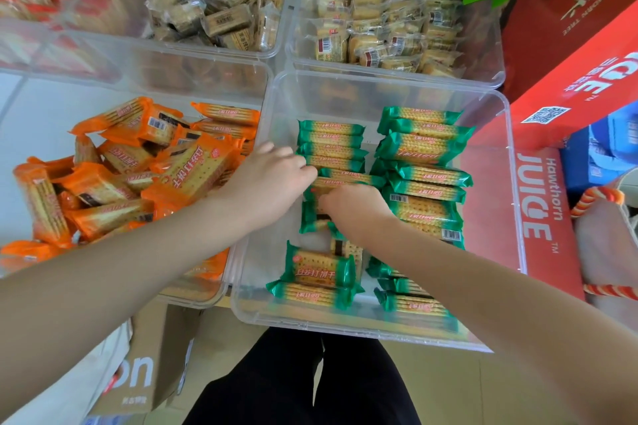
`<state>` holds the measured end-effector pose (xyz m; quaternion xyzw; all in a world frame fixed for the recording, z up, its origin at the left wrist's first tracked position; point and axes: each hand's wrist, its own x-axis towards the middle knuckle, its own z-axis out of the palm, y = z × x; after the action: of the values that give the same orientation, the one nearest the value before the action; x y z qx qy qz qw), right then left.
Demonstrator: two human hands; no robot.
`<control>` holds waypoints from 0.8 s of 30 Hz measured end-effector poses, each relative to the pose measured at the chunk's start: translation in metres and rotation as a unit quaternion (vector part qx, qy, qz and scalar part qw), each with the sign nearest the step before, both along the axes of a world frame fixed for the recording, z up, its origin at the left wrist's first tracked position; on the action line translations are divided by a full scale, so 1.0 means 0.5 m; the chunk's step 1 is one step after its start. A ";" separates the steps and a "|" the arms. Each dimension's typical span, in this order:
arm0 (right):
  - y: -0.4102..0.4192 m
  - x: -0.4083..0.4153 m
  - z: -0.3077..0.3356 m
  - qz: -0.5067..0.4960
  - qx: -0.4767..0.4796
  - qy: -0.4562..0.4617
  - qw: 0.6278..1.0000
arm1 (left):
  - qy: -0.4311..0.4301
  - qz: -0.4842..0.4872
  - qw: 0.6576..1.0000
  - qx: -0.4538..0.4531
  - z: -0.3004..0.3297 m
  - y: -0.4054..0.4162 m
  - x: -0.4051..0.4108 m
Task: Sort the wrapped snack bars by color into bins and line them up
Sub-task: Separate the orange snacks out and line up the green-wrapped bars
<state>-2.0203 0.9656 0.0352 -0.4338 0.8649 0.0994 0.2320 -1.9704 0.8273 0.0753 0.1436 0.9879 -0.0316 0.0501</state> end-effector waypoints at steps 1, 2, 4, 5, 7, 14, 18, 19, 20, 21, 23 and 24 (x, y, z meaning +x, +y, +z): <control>-0.003 -0.003 0.002 0.002 0.006 0.007 1.000 | -0.027 0.008 0.999 -0.017 -0.005 0.011 0.002; -0.005 -0.002 0.005 0.009 0.006 0.008 1.000 | -0.062 0.016 0.997 -0.040 -0.012 0.022 0.002; 0.005 0.000 0.005 0.019 0.004 0.004 1.000 | -0.122 0.028 0.988 -0.090 -0.026 0.039 -0.007; 0.013 -0.003 0.009 0.002 -0.011 0.002 1.000 | -0.151 0.027 0.981 -0.121 -0.035 0.044 -0.017; 0.036 -0.020 0.024 -0.028 -0.057 0.040 0.997 | -0.228 0.027 0.959 -0.167 -0.057 0.055 -0.036; 0.099 -0.081 0.053 -0.033 -0.138 0.155 0.978 | -0.249 0.037 0.964 -0.083 -0.088 0.098 -0.029; 0.106 -0.079 0.034 0.003 -0.170 0.159 0.973 | -0.189 0.045 0.973 -0.122 -0.109 0.114 -0.003; 0.104 -0.075 0.032 0.017 -0.178 0.153 0.972 | -0.174 0.052 0.976 -0.119 -0.112 0.115 -0.002; 0.102 -0.073 0.028 0.026 -0.180 0.158 0.971 | -0.166 0.058 0.978 -0.116 -0.115 0.115 -0.002; 0.098 -0.070 0.026 0.038 -0.176 0.154 0.971 | -0.162 0.065 0.978 -0.110 -0.119 0.117 -0.002; 0.091 -0.070 0.019 0.044 -0.126 0.130 0.983 | -0.160 0.075 0.978 -0.113 -0.122 0.121 -0.004; 0.088 -0.070 0.016 0.045 -0.109 0.120 0.986 | -0.159 0.075 0.977 -0.118 -0.122 0.122 -0.006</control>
<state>-2.0551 1.0096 0.0430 -0.4795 0.8719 0.0661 0.0734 -1.9733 0.8882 0.0142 0.0653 0.9645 -0.1210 0.2256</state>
